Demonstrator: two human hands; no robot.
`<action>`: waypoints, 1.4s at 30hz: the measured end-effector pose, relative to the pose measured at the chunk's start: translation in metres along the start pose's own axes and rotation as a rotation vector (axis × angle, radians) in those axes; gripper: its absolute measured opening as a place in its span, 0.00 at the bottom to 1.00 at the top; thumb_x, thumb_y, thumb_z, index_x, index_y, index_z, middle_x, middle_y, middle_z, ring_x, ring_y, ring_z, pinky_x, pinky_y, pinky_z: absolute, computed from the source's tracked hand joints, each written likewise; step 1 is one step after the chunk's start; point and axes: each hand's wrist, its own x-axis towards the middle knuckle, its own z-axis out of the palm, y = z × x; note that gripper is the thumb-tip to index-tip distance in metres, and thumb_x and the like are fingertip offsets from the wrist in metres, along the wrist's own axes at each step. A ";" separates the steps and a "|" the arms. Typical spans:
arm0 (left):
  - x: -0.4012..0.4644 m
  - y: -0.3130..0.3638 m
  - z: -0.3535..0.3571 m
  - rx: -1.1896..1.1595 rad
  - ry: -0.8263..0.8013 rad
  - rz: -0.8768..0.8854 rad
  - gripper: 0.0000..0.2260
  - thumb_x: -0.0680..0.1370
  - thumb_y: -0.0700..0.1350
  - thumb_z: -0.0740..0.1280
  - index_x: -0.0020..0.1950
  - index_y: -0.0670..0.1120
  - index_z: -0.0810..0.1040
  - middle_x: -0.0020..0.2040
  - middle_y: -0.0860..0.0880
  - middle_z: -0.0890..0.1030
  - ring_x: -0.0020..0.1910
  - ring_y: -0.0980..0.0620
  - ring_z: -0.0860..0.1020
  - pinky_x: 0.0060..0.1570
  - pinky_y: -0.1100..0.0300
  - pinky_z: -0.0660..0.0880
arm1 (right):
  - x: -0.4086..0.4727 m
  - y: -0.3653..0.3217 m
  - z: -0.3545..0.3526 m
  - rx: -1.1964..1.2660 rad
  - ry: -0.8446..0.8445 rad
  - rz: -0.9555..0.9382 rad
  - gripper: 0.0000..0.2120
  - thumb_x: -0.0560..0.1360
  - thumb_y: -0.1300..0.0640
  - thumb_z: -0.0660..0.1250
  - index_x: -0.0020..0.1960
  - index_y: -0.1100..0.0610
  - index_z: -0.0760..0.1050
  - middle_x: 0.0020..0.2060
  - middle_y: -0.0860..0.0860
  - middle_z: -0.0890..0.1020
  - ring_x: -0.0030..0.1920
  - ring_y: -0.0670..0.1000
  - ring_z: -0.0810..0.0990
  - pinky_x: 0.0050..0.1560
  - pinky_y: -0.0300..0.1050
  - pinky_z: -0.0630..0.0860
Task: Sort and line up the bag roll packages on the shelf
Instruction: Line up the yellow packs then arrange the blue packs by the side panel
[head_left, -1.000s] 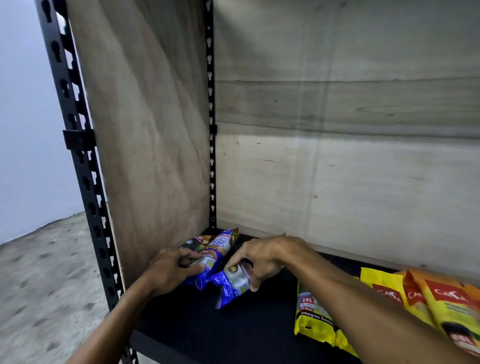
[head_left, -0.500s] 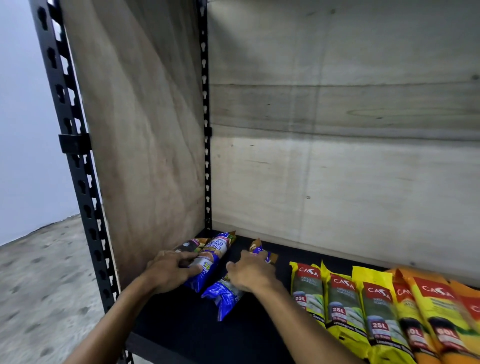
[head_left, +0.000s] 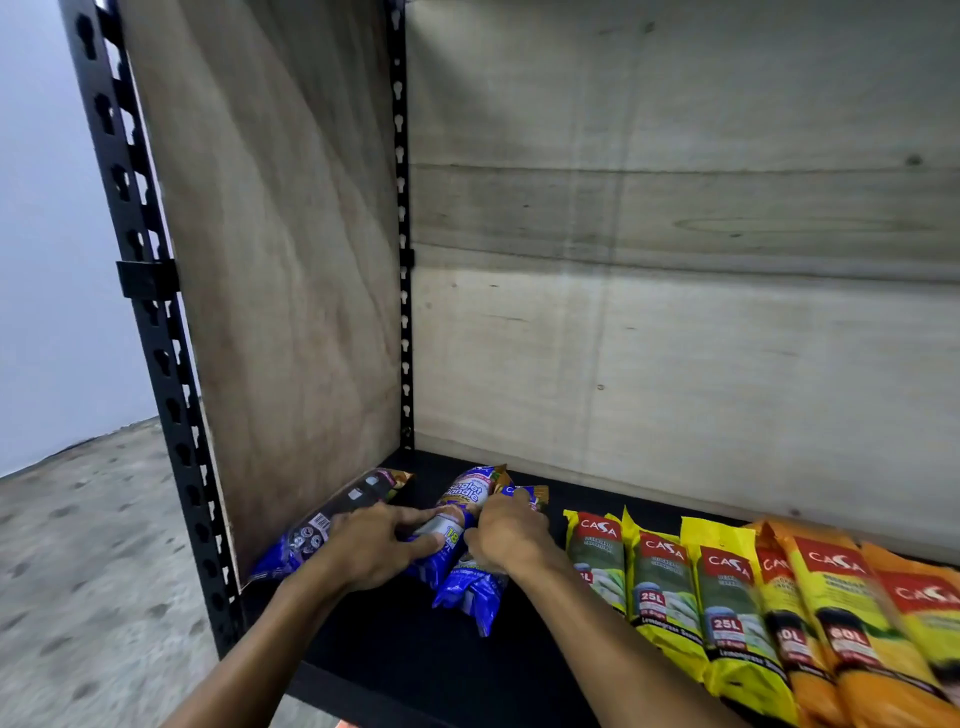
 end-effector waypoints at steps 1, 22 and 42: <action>-0.001 0.003 0.003 -0.075 -0.019 0.013 0.23 0.76 0.63 0.65 0.70 0.61 0.71 0.66 0.56 0.79 0.65 0.58 0.75 0.70 0.53 0.66 | 0.000 0.004 0.000 -0.029 0.003 -0.008 0.27 0.76 0.49 0.69 0.72 0.55 0.68 0.74 0.60 0.60 0.69 0.63 0.68 0.64 0.55 0.72; -0.013 0.034 0.030 -0.398 -0.089 0.034 0.24 0.60 0.64 0.77 0.56 0.65 0.79 0.57 0.56 0.78 0.53 0.55 0.79 0.57 0.52 0.78 | -0.020 0.051 -0.013 -0.257 0.058 -0.056 0.23 0.79 0.47 0.61 0.70 0.58 0.70 0.71 0.61 0.67 0.71 0.61 0.64 0.73 0.55 0.61; -0.058 -0.028 0.040 0.109 0.141 0.099 0.39 0.68 0.74 0.39 0.72 0.62 0.69 0.74 0.63 0.64 0.73 0.63 0.59 0.69 0.68 0.52 | 0.025 -0.062 -0.015 -0.131 0.046 -0.591 0.19 0.78 0.47 0.63 0.66 0.55 0.76 0.63 0.58 0.77 0.65 0.59 0.73 0.65 0.52 0.71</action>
